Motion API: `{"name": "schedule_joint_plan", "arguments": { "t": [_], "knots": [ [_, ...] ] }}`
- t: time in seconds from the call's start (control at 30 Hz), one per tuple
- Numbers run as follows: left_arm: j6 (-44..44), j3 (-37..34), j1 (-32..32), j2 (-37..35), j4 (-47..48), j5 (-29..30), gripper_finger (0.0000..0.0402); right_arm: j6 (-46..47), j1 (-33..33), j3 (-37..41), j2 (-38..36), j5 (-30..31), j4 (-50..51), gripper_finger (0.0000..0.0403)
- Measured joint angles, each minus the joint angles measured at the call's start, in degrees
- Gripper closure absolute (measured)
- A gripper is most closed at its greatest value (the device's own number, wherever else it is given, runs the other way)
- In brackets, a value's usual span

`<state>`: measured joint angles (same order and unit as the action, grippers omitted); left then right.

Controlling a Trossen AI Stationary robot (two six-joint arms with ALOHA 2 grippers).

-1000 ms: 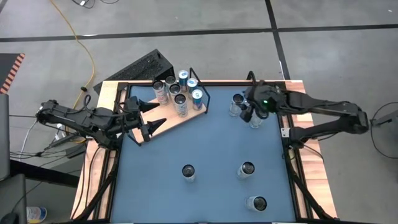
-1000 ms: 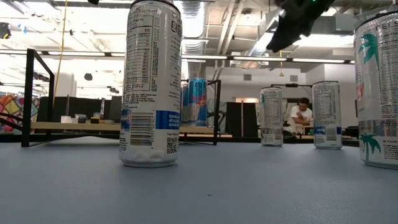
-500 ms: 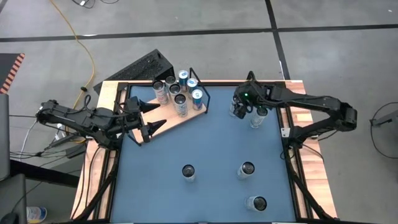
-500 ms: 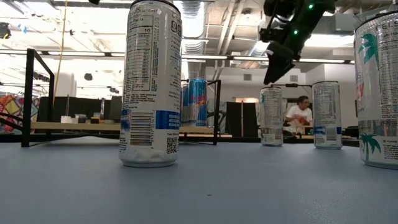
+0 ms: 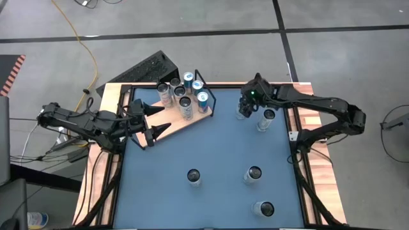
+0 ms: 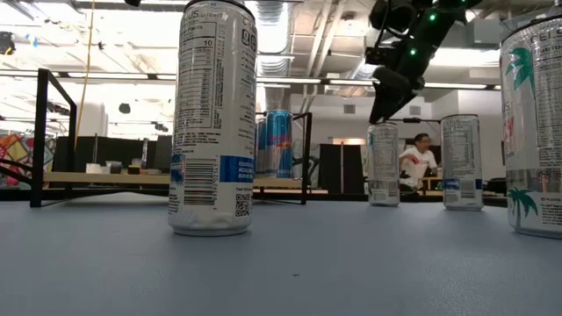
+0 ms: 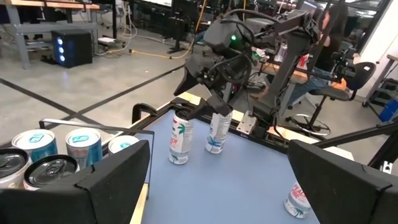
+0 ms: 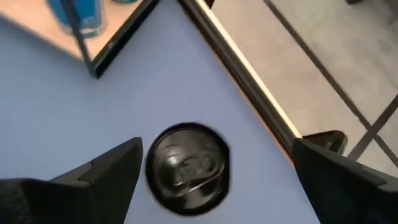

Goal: Place canned beverage on shelf
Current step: Put the top white and pink soda can on the shelf aligned with the other white and pink soda can

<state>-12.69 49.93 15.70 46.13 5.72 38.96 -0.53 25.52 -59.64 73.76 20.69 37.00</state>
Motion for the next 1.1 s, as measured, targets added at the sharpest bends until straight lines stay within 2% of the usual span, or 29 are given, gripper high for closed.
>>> {"name": "schedule_joint_plan", "arguments": {
  "t": [0.23, 0.43, 0.57, 0.77, 1.1],
  "knots": [
    [0.0, 0.0, 0.0, 0.0, 0.04, 0.33, 0.0033, 1.07, 2.45, 0.02, 3.55, -5.63, 0.29, 0.0009],
    [0.0, 0.0, 0.0, 0.0, 1.25, 0.36, 0.0033, 2.07, 2.25, 0.02, 6.93, -6.09, 0.34, 0.0014],
    [-0.11, 0.0, -0.02, 0.0, 1.56, 0.44, 0.0033, 2.38, 2.27, 0.02, 8.05, -6.13, 0.17, 0.0055],
    [-0.28, 0.0, -0.02, 0.0, 1.41, 0.46, 0.0033, 1.4, 1.61, 0.0, 7.86, -7.28, 0.76, 0.0172],
    [-0.53, 0.0, -0.02, 0.0, 1.35, 0.44, 0.0033, -5.95, -3.32, 0.17, 3.92, -9.03, 2.97, 0.0181]
  ]
}}
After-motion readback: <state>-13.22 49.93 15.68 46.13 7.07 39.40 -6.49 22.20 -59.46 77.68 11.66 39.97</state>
